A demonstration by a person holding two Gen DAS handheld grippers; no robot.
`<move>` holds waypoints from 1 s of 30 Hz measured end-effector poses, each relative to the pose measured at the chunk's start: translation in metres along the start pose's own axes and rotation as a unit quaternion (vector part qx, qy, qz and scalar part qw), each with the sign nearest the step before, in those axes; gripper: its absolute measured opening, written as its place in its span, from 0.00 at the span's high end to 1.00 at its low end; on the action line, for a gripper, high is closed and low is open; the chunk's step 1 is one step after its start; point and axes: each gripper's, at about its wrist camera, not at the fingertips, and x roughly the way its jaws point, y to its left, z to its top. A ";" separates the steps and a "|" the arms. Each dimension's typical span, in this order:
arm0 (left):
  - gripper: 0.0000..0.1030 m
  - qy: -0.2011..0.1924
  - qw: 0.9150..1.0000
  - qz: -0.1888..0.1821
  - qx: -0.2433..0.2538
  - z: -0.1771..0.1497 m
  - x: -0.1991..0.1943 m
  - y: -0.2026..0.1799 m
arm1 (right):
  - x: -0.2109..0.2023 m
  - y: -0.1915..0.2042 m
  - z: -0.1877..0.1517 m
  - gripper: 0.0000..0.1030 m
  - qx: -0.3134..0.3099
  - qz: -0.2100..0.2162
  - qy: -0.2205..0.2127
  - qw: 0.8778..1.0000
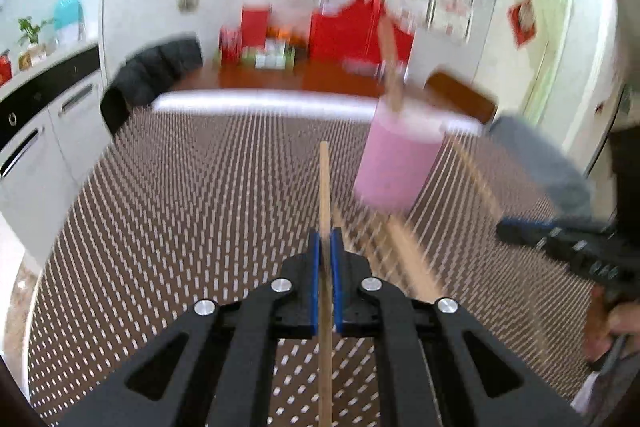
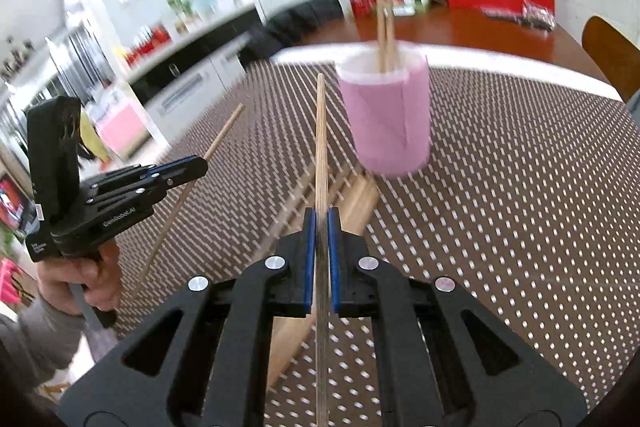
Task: Organize utensils
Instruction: 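Lift both held chopsticks upright and carry them over the pink cup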
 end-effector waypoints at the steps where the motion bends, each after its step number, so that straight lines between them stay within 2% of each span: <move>1: 0.95 -0.023 1.000 -0.007 -0.002 0.006 -0.010 -0.002 | -0.006 -0.001 0.004 0.94 0.003 0.007 -0.018 1.000; 5: 0.95 -0.112 0.993 -0.033 -0.002 0.031 -0.036 -0.015 | -0.020 -0.004 0.020 0.94 0.016 0.018 -0.067 0.997; 7: 0.95 -0.153 0.987 -0.053 0.002 0.045 -0.041 -0.023 | -0.031 -0.003 0.029 0.94 0.023 0.018 -0.098 0.995; 12: 0.95 -0.211 0.973 -0.090 -0.002 0.077 -0.038 -0.045 | -0.059 -0.007 0.058 0.94 0.040 0.007 -0.185 0.982; 16: 0.95 -0.259 0.959 -0.114 -0.001 0.105 -0.028 -0.059 | -0.068 -0.013 0.084 0.94 0.042 -0.010 -0.231 0.972; 20: 0.95 -0.284 0.950 -0.133 -0.003 0.128 -0.007 -0.069 | -0.060 -0.019 0.116 0.94 0.037 -0.033 -0.263 0.963; 22: 0.95 -0.286 0.948 -0.137 -0.008 0.136 0.007 -0.071 | -0.050 -0.022 0.132 0.94 0.033 -0.047 -0.276 0.959; 30: 0.95 -0.272 0.953 -0.134 -0.031 0.149 0.071 -0.067 | -0.008 -0.044 0.165 0.94 0.046 -0.062 -0.302 0.950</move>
